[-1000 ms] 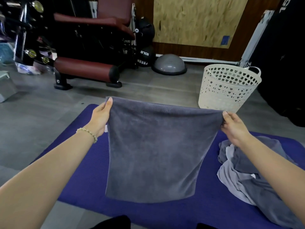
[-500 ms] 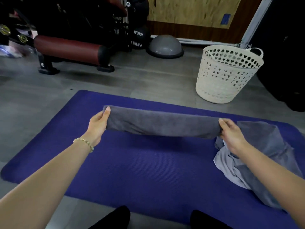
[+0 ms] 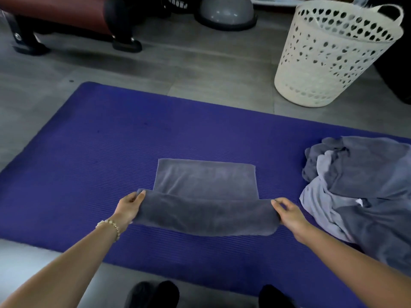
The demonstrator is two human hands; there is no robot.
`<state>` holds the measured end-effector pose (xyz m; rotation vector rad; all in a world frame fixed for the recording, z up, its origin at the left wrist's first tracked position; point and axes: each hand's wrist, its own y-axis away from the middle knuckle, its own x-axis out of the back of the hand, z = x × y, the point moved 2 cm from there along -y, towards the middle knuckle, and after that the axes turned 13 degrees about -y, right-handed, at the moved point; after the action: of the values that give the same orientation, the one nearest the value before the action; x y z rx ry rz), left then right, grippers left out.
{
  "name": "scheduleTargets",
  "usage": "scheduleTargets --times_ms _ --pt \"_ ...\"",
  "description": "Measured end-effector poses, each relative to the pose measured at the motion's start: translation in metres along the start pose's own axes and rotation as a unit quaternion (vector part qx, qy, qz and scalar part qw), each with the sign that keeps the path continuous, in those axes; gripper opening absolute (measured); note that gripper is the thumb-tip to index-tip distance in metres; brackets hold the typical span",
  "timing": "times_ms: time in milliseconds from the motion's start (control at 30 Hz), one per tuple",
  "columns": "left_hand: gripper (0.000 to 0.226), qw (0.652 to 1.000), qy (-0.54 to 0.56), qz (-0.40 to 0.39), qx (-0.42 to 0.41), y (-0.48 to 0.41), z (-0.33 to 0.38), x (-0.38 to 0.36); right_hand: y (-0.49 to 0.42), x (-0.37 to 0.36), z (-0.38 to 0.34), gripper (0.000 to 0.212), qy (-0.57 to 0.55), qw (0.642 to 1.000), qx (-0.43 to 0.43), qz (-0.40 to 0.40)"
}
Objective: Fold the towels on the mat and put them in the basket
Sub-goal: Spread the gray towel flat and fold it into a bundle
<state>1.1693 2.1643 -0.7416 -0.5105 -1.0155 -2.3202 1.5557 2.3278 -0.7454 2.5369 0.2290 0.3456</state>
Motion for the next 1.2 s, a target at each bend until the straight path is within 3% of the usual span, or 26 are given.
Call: scheduleTargets --times_ms 167,367,467,567,767,900,1067,1200 --pt "0.021 1.0 -0.023 -0.014 0.003 -0.057 -0.01 -0.024 -0.057 -0.019 0.02 0.015 0.024 1.0 -0.012 0.009" --pt "0.026 0.998 -0.063 0.002 0.011 -0.129 -0.004 -0.034 -0.125 -0.033 0.021 0.015 0.067 0.995 0.017 0.068" --pt "0.041 0.996 -0.089 0.026 0.007 -0.156 0.003 -0.036 -0.148 -0.044 0.014 0.031 0.054 0.997 0.013 0.058" --pt "0.04 0.995 -0.102 0.017 0.001 -0.176 0.008 -0.046 -0.165 -0.053 0.006 0.04 0.046 0.998 0.013 0.047" --pt "0.017 0.992 -0.114 0.047 -0.032 -0.2 0.025 -0.064 -0.2 -0.055 -0.002 0.023 0.032 0.996 0.025 0.075" --pt "0.005 0.992 -0.103 0.064 -0.044 -0.212 0.029 -0.064 -0.215 -0.053 -0.003 0.037 0.019 0.995 0.011 0.097" --pt "0.03 0.993 -0.079 0.083 -0.036 -0.217 0.023 -0.057 -0.223 -0.048 -0.001 0.042 -0.002 0.993 0.015 0.117" --pt "0.043 0.981 -0.154 0.1 -0.056 -0.212 0.017 -0.052 -0.213 -0.052 -0.006 0.03 0.077 0.983 0.078 0.147"
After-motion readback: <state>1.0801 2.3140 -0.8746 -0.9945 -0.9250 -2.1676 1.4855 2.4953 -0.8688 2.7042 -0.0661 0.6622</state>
